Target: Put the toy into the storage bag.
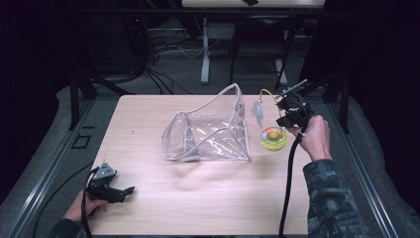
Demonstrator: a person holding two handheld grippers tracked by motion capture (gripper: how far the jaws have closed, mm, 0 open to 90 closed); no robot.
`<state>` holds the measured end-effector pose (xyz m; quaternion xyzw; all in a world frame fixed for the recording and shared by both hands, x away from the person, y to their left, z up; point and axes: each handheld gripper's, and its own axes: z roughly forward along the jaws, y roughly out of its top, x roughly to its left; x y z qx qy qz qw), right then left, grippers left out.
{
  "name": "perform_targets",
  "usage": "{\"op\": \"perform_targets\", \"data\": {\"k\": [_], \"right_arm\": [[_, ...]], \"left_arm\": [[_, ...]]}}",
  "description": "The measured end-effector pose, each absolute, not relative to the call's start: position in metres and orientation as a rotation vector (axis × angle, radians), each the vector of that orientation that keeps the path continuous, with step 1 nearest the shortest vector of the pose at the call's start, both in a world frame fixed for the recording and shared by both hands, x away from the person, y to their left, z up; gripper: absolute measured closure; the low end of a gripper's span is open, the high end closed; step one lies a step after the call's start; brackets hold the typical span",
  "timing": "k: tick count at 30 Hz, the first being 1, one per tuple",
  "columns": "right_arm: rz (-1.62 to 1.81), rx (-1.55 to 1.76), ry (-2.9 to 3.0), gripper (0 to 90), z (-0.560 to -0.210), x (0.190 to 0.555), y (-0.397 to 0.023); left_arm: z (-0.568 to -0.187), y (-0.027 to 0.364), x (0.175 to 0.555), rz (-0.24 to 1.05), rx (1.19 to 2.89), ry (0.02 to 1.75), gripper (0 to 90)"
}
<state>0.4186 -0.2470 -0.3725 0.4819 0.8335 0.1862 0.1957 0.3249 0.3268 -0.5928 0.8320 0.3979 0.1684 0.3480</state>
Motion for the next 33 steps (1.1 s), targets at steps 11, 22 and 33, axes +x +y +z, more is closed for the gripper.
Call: {"op": "perform_targets", "data": {"k": [11,22,33], "right_arm": [[0.528,1.329,2.335,87.8,-0.360,0.422,-0.241],[0.529,1.315,2.328,87.7,-0.344,0.426,-0.238],[0.531,1.291,2.321,87.7,-0.330,0.427,-0.232]], "left_arm": [[-0.593,0.327,0.325,0.437,2.157,1.032,0.0],[-0.593,0.327,0.325,0.437,2.160,1.030,0.0],[-0.593,0.327,0.325,0.432,2.155,1.035,0.0]]}}
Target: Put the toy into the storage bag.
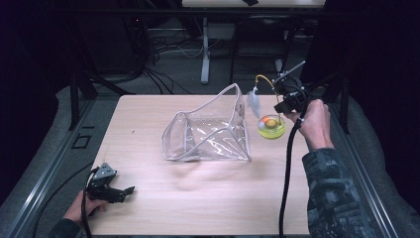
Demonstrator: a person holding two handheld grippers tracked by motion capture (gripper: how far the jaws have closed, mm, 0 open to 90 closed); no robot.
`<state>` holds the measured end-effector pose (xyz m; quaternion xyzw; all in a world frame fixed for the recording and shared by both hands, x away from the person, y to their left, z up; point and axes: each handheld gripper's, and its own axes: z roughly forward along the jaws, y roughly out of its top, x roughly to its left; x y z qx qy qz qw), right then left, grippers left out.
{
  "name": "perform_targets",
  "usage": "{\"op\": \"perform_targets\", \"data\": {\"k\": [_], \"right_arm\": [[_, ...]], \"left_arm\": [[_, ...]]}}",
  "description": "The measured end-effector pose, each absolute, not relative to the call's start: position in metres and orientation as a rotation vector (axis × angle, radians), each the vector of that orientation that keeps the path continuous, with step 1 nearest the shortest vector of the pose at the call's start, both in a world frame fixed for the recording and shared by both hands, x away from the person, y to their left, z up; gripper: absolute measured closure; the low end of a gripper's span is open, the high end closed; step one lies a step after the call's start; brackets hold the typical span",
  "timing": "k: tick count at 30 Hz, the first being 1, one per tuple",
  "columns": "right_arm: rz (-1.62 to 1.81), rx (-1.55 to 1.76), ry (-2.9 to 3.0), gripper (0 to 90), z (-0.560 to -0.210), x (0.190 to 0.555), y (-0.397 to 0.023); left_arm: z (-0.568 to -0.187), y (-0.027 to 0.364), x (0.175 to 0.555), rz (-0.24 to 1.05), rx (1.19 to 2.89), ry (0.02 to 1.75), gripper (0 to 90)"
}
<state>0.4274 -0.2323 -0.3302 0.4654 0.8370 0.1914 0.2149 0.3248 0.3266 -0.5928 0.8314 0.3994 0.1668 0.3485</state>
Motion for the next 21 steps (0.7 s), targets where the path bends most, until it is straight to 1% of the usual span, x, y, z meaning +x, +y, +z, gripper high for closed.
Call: {"op": "perform_targets", "data": {"k": [21], "right_arm": [[0.562,1.239,2.300,87.7,-0.299,0.426,-0.221]], "left_arm": [[-0.592,0.327,0.325,0.431,2.162,1.030,0.0]]}}
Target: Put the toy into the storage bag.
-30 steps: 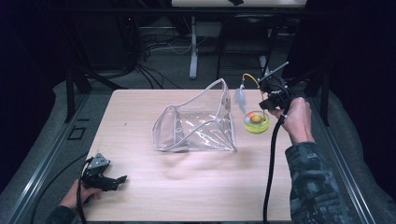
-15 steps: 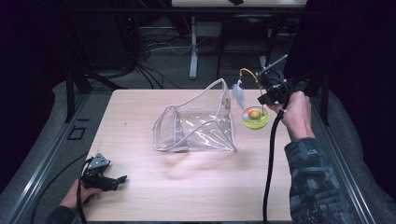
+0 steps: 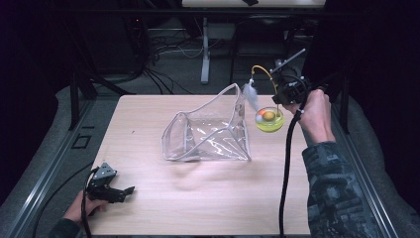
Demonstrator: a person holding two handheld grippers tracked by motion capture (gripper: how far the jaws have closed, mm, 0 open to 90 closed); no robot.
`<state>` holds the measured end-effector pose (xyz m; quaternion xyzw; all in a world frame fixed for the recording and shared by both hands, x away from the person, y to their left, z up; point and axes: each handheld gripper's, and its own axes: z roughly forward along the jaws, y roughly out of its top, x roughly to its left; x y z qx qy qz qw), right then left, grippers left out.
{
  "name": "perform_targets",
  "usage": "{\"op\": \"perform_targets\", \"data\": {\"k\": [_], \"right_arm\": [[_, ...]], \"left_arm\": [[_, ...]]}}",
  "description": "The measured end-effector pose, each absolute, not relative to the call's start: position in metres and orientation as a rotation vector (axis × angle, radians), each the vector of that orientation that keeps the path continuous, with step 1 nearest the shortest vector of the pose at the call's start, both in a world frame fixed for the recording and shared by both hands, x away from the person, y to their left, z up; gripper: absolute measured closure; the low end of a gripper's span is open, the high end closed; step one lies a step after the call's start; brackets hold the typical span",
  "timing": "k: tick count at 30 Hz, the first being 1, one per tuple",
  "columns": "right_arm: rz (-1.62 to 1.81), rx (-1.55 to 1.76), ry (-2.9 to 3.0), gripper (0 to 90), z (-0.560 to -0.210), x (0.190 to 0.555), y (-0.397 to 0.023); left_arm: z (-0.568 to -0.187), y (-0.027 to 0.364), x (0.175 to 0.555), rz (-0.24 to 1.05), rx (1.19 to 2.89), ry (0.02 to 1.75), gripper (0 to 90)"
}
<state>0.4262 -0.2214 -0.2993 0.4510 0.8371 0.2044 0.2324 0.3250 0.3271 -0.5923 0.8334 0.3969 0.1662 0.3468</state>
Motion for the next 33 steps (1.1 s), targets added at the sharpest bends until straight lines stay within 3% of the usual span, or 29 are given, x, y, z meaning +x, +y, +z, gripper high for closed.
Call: {"op": "perform_targets", "data": {"k": [33], "right_arm": [[0.614,1.117,2.281,87.7,-0.249,0.429,-0.183]], "left_arm": [[-0.592,0.327,0.325,0.431,2.161,1.030,0.0]]}}
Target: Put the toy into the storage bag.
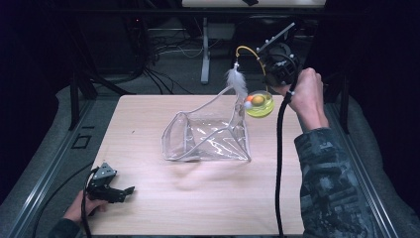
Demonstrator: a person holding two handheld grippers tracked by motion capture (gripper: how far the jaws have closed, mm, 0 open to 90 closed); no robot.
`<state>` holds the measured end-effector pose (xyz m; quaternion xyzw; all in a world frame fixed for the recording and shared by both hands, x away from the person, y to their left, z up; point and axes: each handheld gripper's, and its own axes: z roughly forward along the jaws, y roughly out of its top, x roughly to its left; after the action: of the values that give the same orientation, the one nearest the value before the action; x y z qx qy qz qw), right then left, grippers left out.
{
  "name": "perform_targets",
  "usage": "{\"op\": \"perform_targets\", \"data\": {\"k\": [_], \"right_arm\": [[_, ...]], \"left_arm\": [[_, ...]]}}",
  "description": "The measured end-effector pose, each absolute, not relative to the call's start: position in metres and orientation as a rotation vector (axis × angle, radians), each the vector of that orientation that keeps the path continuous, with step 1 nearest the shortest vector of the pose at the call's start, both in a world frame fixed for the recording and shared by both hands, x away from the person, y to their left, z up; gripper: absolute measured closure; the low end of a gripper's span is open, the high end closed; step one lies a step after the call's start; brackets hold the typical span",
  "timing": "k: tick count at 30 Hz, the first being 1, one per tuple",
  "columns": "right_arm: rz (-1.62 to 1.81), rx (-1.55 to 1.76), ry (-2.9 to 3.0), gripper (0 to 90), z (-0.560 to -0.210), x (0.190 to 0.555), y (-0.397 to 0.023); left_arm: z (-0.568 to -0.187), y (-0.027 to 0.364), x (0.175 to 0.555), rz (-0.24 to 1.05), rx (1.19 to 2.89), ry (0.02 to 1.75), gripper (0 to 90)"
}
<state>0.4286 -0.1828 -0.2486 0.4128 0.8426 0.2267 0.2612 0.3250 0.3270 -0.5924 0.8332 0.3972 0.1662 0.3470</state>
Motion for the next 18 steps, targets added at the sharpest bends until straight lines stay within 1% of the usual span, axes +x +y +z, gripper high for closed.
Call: {"op": "perform_targets", "data": {"k": [18], "right_arm": [[0.644,1.021,2.311,87.8,-0.233,0.430,-0.144]], "left_arm": [[-0.592,0.327,0.325,0.431,2.161,1.030,0.0]]}}
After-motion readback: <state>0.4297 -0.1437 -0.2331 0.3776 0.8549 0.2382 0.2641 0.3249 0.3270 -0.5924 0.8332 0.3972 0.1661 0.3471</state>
